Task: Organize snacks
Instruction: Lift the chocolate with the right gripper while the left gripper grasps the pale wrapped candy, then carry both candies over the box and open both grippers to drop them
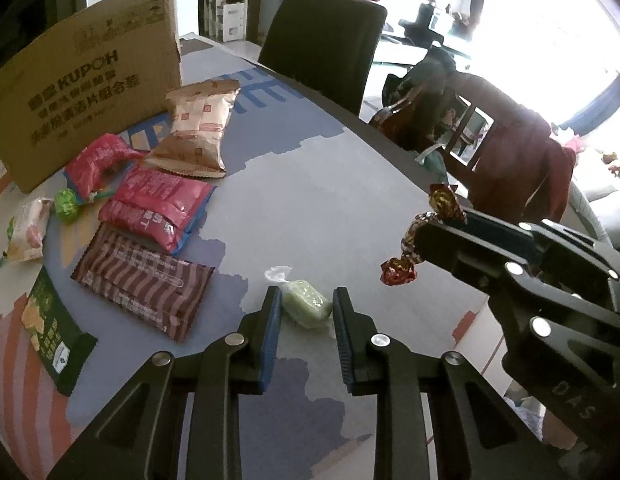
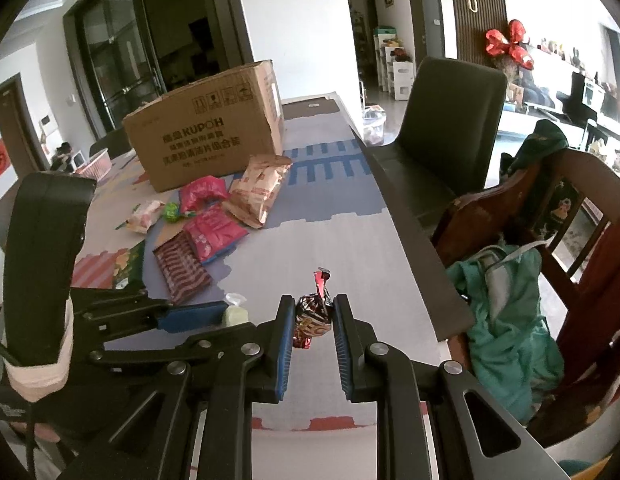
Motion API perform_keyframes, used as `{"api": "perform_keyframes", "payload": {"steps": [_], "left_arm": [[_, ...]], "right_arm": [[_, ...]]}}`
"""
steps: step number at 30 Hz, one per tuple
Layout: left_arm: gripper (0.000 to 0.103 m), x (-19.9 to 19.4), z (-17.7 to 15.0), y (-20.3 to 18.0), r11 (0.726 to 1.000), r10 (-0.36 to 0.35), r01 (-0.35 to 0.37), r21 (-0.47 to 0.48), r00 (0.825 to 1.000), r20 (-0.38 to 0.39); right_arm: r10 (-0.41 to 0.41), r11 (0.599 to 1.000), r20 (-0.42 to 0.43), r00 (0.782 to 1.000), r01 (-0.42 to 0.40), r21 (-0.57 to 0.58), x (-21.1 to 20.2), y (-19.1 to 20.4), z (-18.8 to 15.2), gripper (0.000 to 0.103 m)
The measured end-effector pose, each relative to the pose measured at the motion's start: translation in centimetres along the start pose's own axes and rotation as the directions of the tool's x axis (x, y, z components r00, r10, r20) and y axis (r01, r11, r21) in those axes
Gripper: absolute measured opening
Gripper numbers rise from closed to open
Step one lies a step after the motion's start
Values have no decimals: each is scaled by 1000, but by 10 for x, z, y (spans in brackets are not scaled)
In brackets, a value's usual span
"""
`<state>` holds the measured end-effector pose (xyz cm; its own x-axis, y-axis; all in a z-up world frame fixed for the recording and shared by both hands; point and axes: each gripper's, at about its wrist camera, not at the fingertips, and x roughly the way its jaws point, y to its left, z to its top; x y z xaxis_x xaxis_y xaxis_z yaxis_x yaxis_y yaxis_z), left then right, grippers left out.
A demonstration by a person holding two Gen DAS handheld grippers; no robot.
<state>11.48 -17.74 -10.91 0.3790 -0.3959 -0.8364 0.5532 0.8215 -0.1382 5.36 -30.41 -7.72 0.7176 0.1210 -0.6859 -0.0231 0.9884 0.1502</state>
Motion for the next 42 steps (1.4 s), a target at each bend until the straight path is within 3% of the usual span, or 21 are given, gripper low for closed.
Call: {"api": "perform_keyframes", "payload": {"steps": [19,30,42], "left_arm": [[26,-63,8,38,997,45,-33,-72,985,169],[26,-93,18,81,986,120,-84,-147,958,259],[26,-125,50,129,968,203,-133,-215,916,346]], "right_arm": [[40,997,44,998,-37,-67,-2,31,21,21],[74,987,98,992,-59,-146,-2,68,50,21],[140,971,163,977,-104,-214,11,105,113,21]]}}
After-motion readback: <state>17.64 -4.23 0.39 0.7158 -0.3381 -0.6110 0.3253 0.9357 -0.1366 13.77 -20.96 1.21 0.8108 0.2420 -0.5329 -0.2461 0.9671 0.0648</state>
